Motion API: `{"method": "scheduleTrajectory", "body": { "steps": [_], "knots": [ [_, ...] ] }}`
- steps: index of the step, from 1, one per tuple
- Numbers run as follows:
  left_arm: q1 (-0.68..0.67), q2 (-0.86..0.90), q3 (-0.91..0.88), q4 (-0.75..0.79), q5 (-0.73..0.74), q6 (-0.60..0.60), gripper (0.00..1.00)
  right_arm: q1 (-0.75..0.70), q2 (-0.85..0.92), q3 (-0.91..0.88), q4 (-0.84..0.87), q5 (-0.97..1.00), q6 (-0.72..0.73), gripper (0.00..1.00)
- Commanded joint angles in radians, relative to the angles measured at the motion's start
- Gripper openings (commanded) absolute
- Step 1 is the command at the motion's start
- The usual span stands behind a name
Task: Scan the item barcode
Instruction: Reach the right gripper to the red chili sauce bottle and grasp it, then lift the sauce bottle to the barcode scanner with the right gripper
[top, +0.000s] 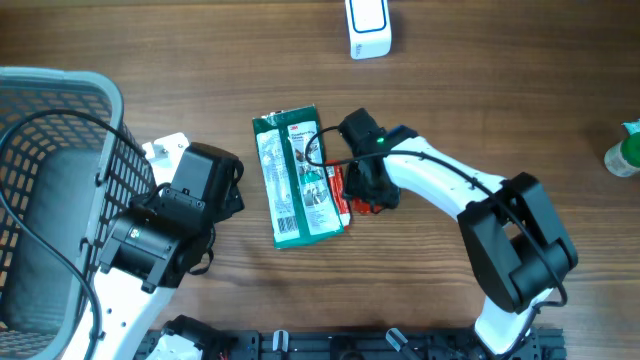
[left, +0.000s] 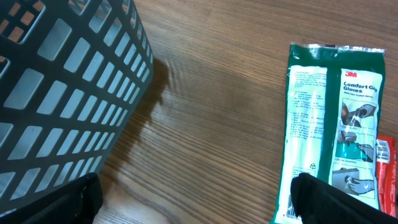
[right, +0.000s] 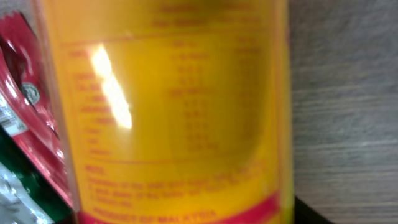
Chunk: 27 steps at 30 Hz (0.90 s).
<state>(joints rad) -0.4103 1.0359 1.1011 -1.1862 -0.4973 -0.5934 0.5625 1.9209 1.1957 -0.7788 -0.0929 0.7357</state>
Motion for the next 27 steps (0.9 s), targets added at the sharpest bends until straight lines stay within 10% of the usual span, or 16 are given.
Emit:
{"method": "scheduleTrajectory", "body": {
  "steps": [1,17,27],
  "knots": [
    [0.005,-0.002,-0.003,0.000,-0.012,-0.018,1.00,-0.064,0.023,0.047,-0.014,-0.229,-0.117,0.47],
    [0.005,-0.002,-0.003,0.000,-0.013,-0.018,1.00,-0.266,-0.432,0.124,-0.346,-0.605,-0.759,0.46],
    [0.005,-0.002,-0.003,0.000,-0.013,-0.018,1.00,-0.266,-0.763,0.124,-0.435,-0.575,-0.818,0.47]
  ]
}}
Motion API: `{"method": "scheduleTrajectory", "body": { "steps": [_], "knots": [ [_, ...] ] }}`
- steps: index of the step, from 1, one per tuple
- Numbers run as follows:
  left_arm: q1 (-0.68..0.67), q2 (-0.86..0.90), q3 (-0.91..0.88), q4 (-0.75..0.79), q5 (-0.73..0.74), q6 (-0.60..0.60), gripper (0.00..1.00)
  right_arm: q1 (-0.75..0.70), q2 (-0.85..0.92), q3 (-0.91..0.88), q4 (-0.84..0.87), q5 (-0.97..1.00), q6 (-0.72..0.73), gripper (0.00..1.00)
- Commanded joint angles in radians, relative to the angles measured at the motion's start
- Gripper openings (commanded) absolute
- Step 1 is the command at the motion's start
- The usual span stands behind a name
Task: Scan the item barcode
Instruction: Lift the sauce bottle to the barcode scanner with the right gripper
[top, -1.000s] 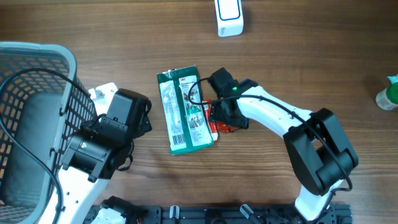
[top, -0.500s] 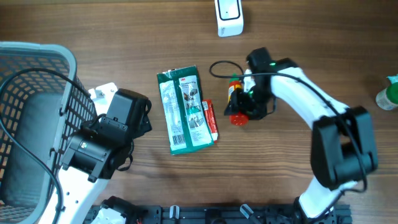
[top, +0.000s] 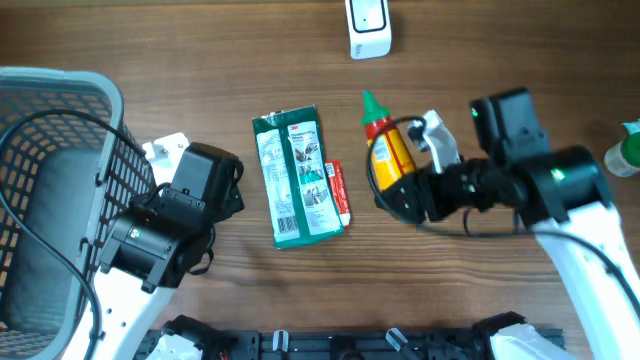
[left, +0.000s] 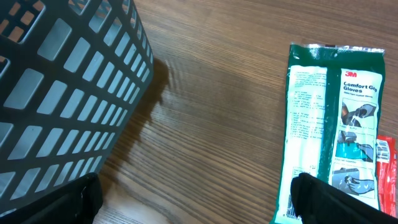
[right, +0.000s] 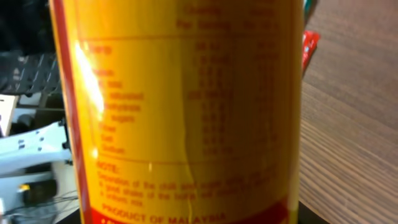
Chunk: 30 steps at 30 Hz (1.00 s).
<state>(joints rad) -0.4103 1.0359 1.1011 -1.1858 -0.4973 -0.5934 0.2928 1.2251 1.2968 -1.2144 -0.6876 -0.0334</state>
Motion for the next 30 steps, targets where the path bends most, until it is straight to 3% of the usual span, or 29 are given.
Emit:
{"method": "scheduleTrajectory", "body": {
  "steps": [1,5,9,12,16,19,23,30],
  "knots": [
    [0.005,-0.002,-0.003,0.000,-0.013,-0.017,1.00,0.004,-0.080,0.023,0.002,0.041,-0.049,0.47],
    [0.005,-0.002,-0.003,0.000,-0.013,-0.017,1.00,0.004,-0.092,0.020,0.082,0.212,-0.049,0.49],
    [0.005,-0.002,-0.003,0.000,-0.013,-0.017,1.00,0.004,-0.030,0.019,0.267,0.445,-0.069,0.51],
    [0.005,-0.002,-0.003,0.000,-0.013,-0.017,1.00,0.004,0.071,0.019,0.421,0.566,-0.135,0.54],
    [0.005,-0.002,-0.003,0.000,-0.012,-0.017,1.00,0.004,0.270,0.019,0.600,0.720,-0.210,0.50],
    [0.005,-0.002,-0.003,0.000,-0.012,-0.017,1.00,0.004,0.421,0.019,0.826,0.835,-0.290,0.51],
    [0.005,-0.002,-0.003,0.000,-0.013,-0.018,1.00,0.004,0.557,0.019,1.162,0.980,-0.489,0.52],
    [0.005,-0.002,-0.003,0.000,-0.013,-0.018,1.00,0.004,0.831,0.031,1.656,1.061,-0.922,0.66]
  ]
}}
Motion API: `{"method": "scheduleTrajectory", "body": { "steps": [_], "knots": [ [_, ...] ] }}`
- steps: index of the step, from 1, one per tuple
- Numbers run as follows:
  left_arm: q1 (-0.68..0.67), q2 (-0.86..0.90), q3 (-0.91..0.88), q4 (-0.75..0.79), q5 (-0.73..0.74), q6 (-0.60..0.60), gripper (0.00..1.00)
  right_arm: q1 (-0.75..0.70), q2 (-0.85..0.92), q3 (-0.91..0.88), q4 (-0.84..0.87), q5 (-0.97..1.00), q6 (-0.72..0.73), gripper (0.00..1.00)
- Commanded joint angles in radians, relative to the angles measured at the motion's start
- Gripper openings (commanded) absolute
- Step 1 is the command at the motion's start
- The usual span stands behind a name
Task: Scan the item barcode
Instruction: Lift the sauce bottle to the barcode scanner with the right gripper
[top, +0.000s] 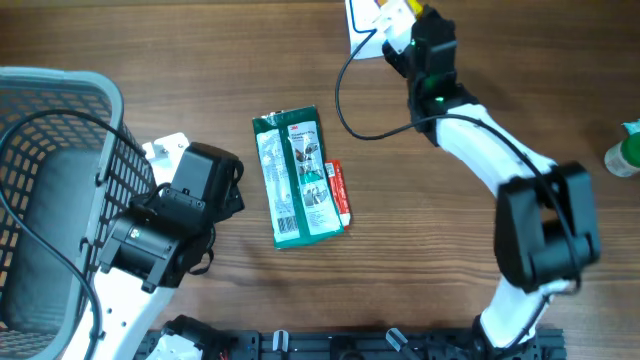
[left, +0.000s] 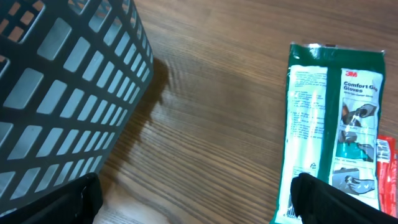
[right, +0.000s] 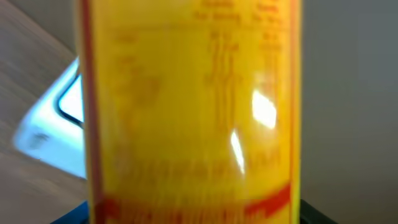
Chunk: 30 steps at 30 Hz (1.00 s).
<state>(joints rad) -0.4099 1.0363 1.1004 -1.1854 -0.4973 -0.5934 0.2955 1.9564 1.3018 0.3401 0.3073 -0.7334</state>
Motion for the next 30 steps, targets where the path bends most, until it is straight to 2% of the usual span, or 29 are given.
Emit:
{"method": "scheduleTrajectory", "body": {
  "steps": [1,4,10,18,22,25,27,30],
  "knots": [
    [0.004,-0.002,-0.002,0.000,-0.013,-0.017,1.00,0.001,0.129,0.038,0.135,0.072,-0.243,0.66],
    [0.004,-0.002,-0.002,0.000,-0.013,-0.017,1.00,-0.002,0.232,0.113,0.188,0.073,-0.286,0.67],
    [0.004,-0.002,-0.002,0.000,-0.013,-0.017,1.00,-0.002,0.408,0.365,0.171,0.082,-0.259,0.66],
    [0.004,-0.002,-0.002,0.000,-0.013,-0.017,1.00,-0.002,0.401,0.373,0.123,0.166,-0.232,0.62],
    [0.004,-0.002,-0.002,0.000,-0.013,-0.017,1.00,0.009,0.361,0.374,0.122,0.160,-0.245,0.66],
    [0.004,-0.002,-0.002,0.000,-0.013,-0.018,1.00,0.040,0.352,0.374,0.120,0.109,-0.365,0.68],
    [0.004,-0.002,-0.002,0.000,-0.013,-0.018,1.00,0.064,0.353,0.374,0.117,0.093,-0.388,0.68],
    [0.004,-0.002,-0.002,0.000,-0.013,-0.017,1.00,0.105,0.353,0.375,0.193,0.084,-0.475,0.69]
  ]
}}
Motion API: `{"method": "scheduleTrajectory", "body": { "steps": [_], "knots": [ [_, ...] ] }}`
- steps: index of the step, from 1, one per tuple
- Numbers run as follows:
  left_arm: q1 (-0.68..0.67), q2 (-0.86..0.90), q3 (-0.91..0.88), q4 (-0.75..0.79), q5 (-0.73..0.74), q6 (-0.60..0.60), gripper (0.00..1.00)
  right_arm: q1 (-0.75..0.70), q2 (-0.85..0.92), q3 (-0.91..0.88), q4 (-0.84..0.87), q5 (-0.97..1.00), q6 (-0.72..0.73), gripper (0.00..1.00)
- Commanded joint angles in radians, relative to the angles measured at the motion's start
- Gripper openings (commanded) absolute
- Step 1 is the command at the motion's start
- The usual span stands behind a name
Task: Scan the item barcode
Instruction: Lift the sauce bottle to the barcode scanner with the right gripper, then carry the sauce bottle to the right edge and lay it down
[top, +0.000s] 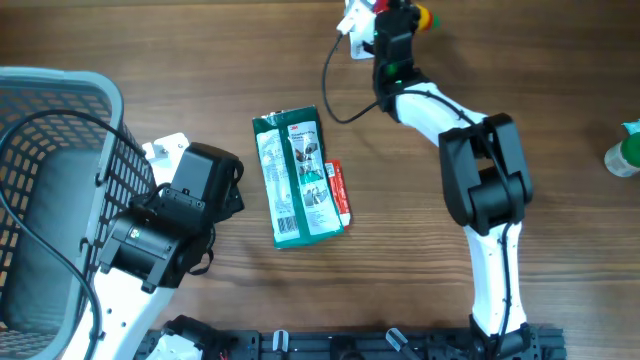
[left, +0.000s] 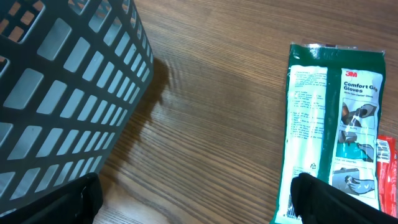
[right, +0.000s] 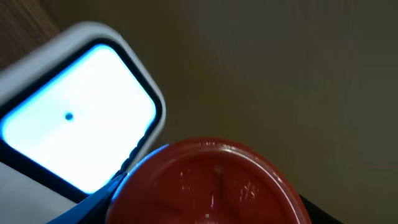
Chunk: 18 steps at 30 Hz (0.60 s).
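Note:
The yellow sauce bottle (top: 422, 15) lies sideways in the air at the table's far edge, with my right gripper (top: 395, 22) shut on it. It sits right beside the white barcode scanner (top: 352, 22). In the right wrist view a round red end of the bottle (right: 208, 183) fills the bottom, between the jaws of the right gripper (right: 208, 214). The scanner's lit window (right: 74, 124) is just up and left of it. My left gripper (left: 199, 208) is open over bare wood, next to the basket (left: 62, 81).
A green glove pack (top: 298, 177) lies mid-table with a small red packet (top: 340, 192) along its right side. The grey mesh basket (top: 60, 90) stands at the far left. A green bottle (top: 625, 150) shows at the right edge.
My right gripper has turned the bottle at the scanner: then its yellow label side filled the wrist view, now a red end shows beside the lit window. The left arm has not moved.
My right gripper was down on the yellow bottle beside the red packet. Then it held the bottle up, right of the glove pack. Then the bottle was at the scanner at the far edge, and now it is turned there. The left arm stayed still.

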<state>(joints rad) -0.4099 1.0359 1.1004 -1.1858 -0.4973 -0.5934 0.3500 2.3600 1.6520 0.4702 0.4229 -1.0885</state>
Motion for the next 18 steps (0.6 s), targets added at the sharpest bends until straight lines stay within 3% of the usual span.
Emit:
{"method": "scheduleTrajectory", "body": {
  "steps": [1,3,10,13,18],
  "knots": [
    [0.004,-0.002,-0.002,0.000,-0.013,-0.018,1.00,0.059,-0.051,0.025,0.085,-0.031,-0.152,0.69],
    [0.004,-0.002,-0.002,0.000,-0.013,-0.018,1.00,0.086,-0.051,0.032,0.126,-0.033,-0.244,0.69],
    [0.004,-0.002,-0.002,0.000,-0.012,-0.018,1.00,0.101,-0.047,0.043,0.093,0.013,-0.274,0.70],
    [0.004,-0.002,-0.002,0.000,-0.013,-0.018,1.00,0.097,-0.050,0.042,0.093,0.100,-0.396,0.66],
    [0.004,-0.002,-0.002,0.000,-0.013,-0.017,1.00,0.024,-0.142,0.042,0.047,0.198,-0.336,0.65]
  ]
}}
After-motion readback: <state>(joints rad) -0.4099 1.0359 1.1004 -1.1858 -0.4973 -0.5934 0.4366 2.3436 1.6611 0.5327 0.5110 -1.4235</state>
